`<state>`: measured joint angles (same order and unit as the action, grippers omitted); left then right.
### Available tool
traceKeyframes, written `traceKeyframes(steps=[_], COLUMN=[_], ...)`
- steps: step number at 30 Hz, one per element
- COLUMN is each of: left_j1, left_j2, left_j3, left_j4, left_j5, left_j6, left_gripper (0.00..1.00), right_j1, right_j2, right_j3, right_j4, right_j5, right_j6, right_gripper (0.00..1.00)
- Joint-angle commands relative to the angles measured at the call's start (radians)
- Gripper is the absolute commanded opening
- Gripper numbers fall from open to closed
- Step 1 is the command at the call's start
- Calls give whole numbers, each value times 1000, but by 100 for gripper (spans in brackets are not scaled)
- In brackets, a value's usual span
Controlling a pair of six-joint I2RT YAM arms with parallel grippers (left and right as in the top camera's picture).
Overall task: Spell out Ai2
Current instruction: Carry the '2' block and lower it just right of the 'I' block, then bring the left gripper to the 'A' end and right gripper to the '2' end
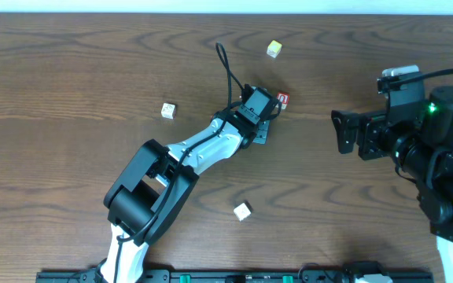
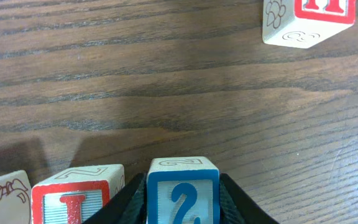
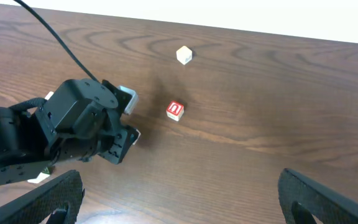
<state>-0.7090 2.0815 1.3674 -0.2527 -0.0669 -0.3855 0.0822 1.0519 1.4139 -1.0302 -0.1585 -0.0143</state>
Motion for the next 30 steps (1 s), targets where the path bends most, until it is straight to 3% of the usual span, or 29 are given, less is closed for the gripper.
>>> traceKeyframes(steps=[1,9,20,25,26,27,28,29,30], left_j1=[-4,-3,42,68,74,81,90,99,111], left_j2=[22,22,15,-58,-91,-123,-158,-188,-219], left_j3=[3,3,24,121,145,164,180,188,192], left_j4=[3,32,217,136,81,24,-36,-84,-126], left_j5=[-11,-21,-87,-169,-195,-220,-243,-259,-265], left_j6=[-5,-3,69,151,174,183,183,183,183], left_gripper=[41,41,42,38,30,19,8,6,5], right_j1=[-10,-10,-10,-10,-10,-10,-10,-10,-10], right_j2=[0,0,0,6,13,22,33,43,55], right_j3=[16,16,16,13,8,2,-6,-15,-26], right_j4=[2,2,1,-34,-54,-73,-91,-103,-109], right_j5=[-8,-8,-7,-8,-8,-8,-8,-8,-8], right_j6=[10,10,10,10,11,10,11,14,23], right_gripper=[99,99,99,99,93,80,62,38,22])
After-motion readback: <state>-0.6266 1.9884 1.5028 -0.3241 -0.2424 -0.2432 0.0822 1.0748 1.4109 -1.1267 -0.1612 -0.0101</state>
